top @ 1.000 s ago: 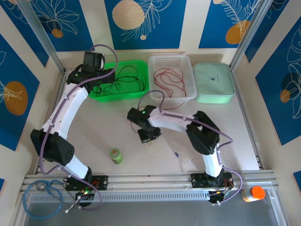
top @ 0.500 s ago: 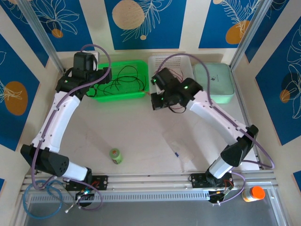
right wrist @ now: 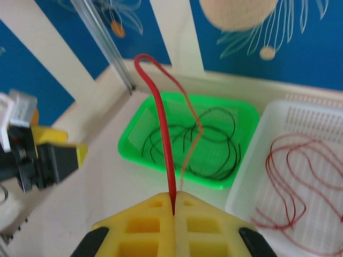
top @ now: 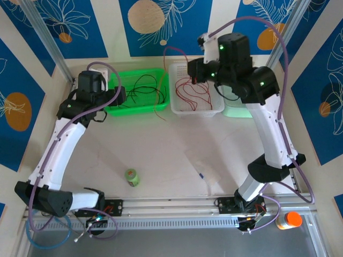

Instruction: Untangle the cables

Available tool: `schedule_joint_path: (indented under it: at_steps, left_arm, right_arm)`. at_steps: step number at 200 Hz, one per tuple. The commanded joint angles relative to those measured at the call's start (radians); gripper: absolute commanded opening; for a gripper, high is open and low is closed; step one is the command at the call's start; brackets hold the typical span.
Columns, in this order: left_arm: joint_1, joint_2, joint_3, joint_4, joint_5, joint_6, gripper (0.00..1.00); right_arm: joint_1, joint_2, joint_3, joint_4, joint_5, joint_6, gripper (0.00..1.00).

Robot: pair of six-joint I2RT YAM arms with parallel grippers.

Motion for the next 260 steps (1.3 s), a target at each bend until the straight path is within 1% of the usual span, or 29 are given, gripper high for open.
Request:
schedule_joint_path:
  at_steps: [1, 24, 42, 62, 103, 143, 170, 215, 234, 260]
  left_arm:
    - [0.011, -0.043, -0.024, 0.026, 0.027, -0.025, 0.8]
    - [0.01, -0.06, -0.033, 0.021, 0.026, -0.026, 0.8]
    - [0.01, -0.069, -0.035, 0.018, 0.026, -0.026, 0.8]
    - [0.011, -0.075, -0.038, 0.021, 0.028, -0.03, 0.8]
    - [0.011, -0.079, -0.037, 0.022, 0.035, -0.034, 0.8]
    - [0.011, -0.079, -0.035, 0.021, 0.031, -0.033, 0.8]
    - [0.011, -0.078, -0.036, 0.024, 0.027, -0.033, 0.8]
    - [0.01, -0.072, -0.035, 0.027, 0.038, -0.036, 0.8]
    - [0.011, -0.073, -0.035, 0.026, 0.037, -0.034, 0.8]
    - [0.011, -0.076, -0.035, 0.027, 0.038, -0.037, 0.8]
  right_arm:
    - [-0.053, 0.055, 0.092, 0.005, -0.085, -0.037, 0.0]
    - [-0.126, 0.089, 0.153, 0.044, -0.168, -0.01, 0.0]
    - [-0.183, 0.106, 0.166, 0.087, -0.24, 0.022, 0.0]
    - [-0.231, 0.128, 0.166, 0.121, -0.277, 0.045, 0.0]
    - [-0.288, 0.193, 0.164, 0.135, -0.263, 0.041, 0.0]
    - [-0.299, 0.22, 0.19, 0.162, -0.213, 0.028, 0.0]
    - [-0.3, 0.172, 0.2, 0.218, -0.189, 0.038, 0.0]
    - [-0.306, 0.04, 0.084, 0.351, -0.129, 0.045, 0.0]
    - [-0.316, 0.011, 0.059, 0.371, -0.128, 0.055, 0.0]
    - [-0.326, 0.01, 0.047, 0.36, -0.143, 0.067, 0.0]
